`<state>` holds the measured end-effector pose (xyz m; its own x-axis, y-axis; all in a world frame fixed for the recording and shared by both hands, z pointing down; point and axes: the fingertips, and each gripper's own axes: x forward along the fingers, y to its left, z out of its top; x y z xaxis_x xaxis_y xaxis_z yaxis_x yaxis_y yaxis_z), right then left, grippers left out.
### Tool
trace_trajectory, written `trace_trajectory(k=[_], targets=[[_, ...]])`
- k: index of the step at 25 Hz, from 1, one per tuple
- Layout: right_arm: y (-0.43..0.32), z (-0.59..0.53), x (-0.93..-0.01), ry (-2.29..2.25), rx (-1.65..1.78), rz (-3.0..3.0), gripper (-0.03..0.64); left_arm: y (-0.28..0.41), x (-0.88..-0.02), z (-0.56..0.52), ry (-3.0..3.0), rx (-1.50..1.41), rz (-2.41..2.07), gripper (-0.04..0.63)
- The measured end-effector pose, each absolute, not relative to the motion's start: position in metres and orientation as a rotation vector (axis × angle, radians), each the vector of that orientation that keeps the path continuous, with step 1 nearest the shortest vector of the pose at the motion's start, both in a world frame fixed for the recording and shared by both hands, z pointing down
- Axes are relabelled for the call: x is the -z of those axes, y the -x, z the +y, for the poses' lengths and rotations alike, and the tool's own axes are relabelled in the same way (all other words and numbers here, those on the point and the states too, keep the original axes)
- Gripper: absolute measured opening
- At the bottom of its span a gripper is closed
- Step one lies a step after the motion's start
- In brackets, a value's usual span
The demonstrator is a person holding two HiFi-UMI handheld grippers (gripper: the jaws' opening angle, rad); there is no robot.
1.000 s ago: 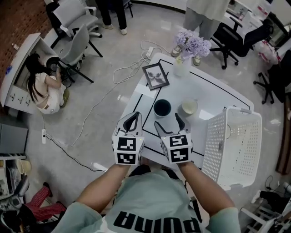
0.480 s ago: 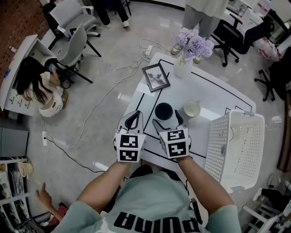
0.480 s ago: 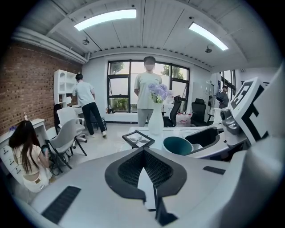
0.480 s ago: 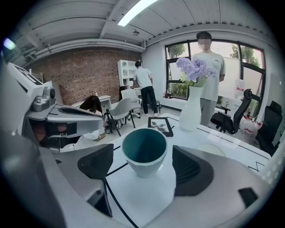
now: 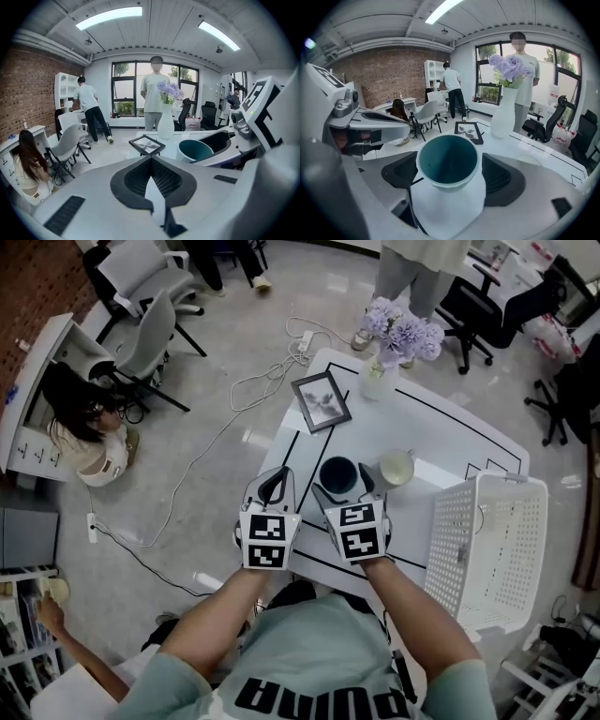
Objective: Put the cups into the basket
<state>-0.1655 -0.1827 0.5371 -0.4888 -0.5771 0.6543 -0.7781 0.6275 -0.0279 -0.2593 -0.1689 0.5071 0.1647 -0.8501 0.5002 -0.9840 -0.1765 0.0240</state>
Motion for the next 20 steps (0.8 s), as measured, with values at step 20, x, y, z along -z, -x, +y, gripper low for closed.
trace_trajectory(k=[20], targets=[[0.172,-0.19,-0.547,-1.068,-0.358,-2.243,0.393,0.263,-0.528,-0.179,-2.073,-0.555,-1.733,0.006]])
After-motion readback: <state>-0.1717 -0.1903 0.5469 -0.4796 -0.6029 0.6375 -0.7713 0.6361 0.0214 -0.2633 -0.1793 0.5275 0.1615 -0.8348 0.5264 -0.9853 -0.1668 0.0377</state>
